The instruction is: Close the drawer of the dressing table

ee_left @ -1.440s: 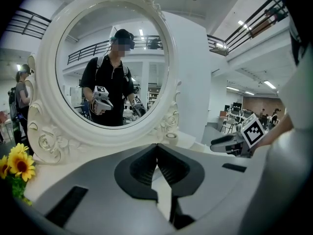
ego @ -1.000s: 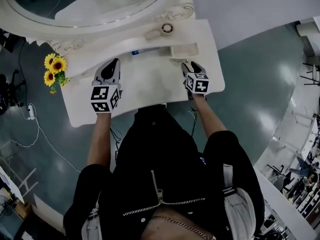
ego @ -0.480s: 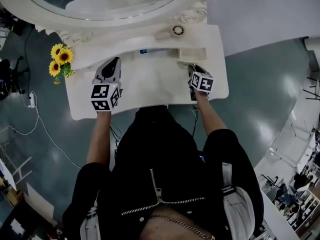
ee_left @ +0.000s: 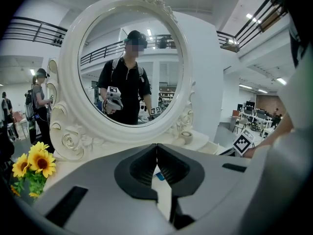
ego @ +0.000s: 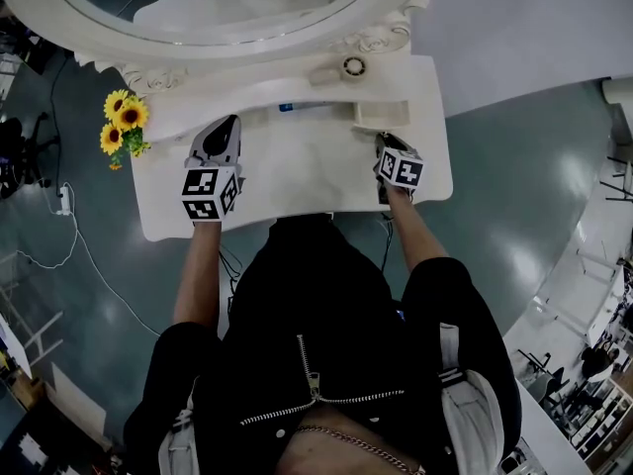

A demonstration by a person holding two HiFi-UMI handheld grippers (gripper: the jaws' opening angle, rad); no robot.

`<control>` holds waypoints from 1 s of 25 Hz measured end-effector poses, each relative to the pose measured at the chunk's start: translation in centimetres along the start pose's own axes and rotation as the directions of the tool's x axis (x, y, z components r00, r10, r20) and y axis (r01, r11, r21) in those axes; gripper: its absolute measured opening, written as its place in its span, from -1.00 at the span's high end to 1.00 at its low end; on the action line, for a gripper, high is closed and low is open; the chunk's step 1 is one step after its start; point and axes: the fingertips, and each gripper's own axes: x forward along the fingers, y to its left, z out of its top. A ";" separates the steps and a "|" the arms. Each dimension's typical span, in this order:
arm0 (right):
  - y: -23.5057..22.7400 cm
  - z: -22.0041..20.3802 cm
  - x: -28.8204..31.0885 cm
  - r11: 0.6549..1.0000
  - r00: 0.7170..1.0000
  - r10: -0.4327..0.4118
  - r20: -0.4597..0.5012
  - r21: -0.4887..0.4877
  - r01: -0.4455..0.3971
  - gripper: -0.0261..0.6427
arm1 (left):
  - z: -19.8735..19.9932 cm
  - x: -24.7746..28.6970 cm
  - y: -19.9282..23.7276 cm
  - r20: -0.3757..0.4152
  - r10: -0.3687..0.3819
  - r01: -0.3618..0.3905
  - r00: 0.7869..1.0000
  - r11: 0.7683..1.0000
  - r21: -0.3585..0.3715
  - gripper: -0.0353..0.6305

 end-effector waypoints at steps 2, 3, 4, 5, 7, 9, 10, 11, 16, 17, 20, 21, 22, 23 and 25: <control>0.1 0.2 -0.1 1.000 1.000 0.000 0.005 -0.003 0.000 0.62 | 0.1 0.1 0.1 0.002 -0.002 0.002 1.000 1.000 0.002 0.83; 0.1 0.3 -0.1 1.000 1.000 0.001 0.004 -0.004 -0.001 0.62 | 0.2 0.1 0.0 0.003 -0.003 0.003 1.000 1.000 0.003 0.83; 0.1 0.3 -0.1 1.000 1.000 0.003 0.003 -0.004 -0.003 0.62 | 0.2 0.2 0.0 0.004 -0.004 0.004 1.000 1.000 0.003 0.83; 0.1 0.4 -0.2 1.000 1.000 0.004 0.003 -0.003 -0.004 0.62 | 0.2 0.2 0.0 0.005 -0.005 0.005 1.000 1.000 0.003 0.83; 0.1 0.6 -0.2 1.000 1.000 0.006 0.008 0.001 -0.006 0.62 | 0.2 0.2 -0.1 0.008 -0.006 0.006 1.000 1.000 0.004 0.83; 0.2 0.9 -0.2 1.000 1.000 0.007 0.017 0.002 -0.007 0.62 | 0.3 0.2 0.0 0.010 -0.007 0.007 1.000 1.000 0.005 0.83; 0.3 1.2 -0.3 1.000 1.000 0.007 0.023 0.002 -0.007 0.62 | 0.3 0.2 0.0 0.009 -0.007 0.007 1.000 1.000 0.004 0.83; 0.4 1.4 -0.3 1.000 1.000 0.008 0.027 0.001 -0.008 0.62 | 0.3 0.1 0.0 0.009 -0.005 0.005 1.000 1.000 0.003 0.83; 0.4 2.1 -0.1 1.000 0.999 0.008 0.033 0.002 -0.008 0.62 | 0.3 -0.1 0.2 0.013 0.001 -0.001 1.000 1.000 0.002 0.83; 0.4 2.2 0.0 1.000 0.999 0.008 0.032 0.004 -0.008 0.62 | 0.4 -0.1 0.3 0.014 0.003 -0.003 1.000 1.000 0.002 0.83; 0.4 2.2 0.2 1.000 1.000 0.007 0.027 0.007 -0.008 0.62 | 0.3 -0.2 0.5 0.014 0.008 -0.008 1.000 1.000 0.001 0.83; 0.4 2.3 0.3 1.000 1.000 0.007 0.026 0.007 -0.008 0.62 | 0.3 -0.2 0.6 0.013 0.010 -0.010 1.000 1.000 0.000 0.83; 0.5 2.4 0.4 1.000 1.000 0.008 0.026 0.006 -0.008 0.62 | 0.3 -0.2 0.6 0.013 0.012 -0.012 1.000 1.000 -0.001 0.83; 0.5 2.5 0.4 1.000 1.000 0.008 0.025 0.006 -0.008 0.62 | 0.3 -0.2 0.7 0.012 0.014 -0.013 1.000 1.000 -0.002 0.83; 0.5 2.6 0.6 1.000 1.000 0.008 0.024 0.007 -0.008 0.63 | 0.3 -0.2 0.8 0.012 0.015 -0.015 1.000 1.000 -0.003 0.83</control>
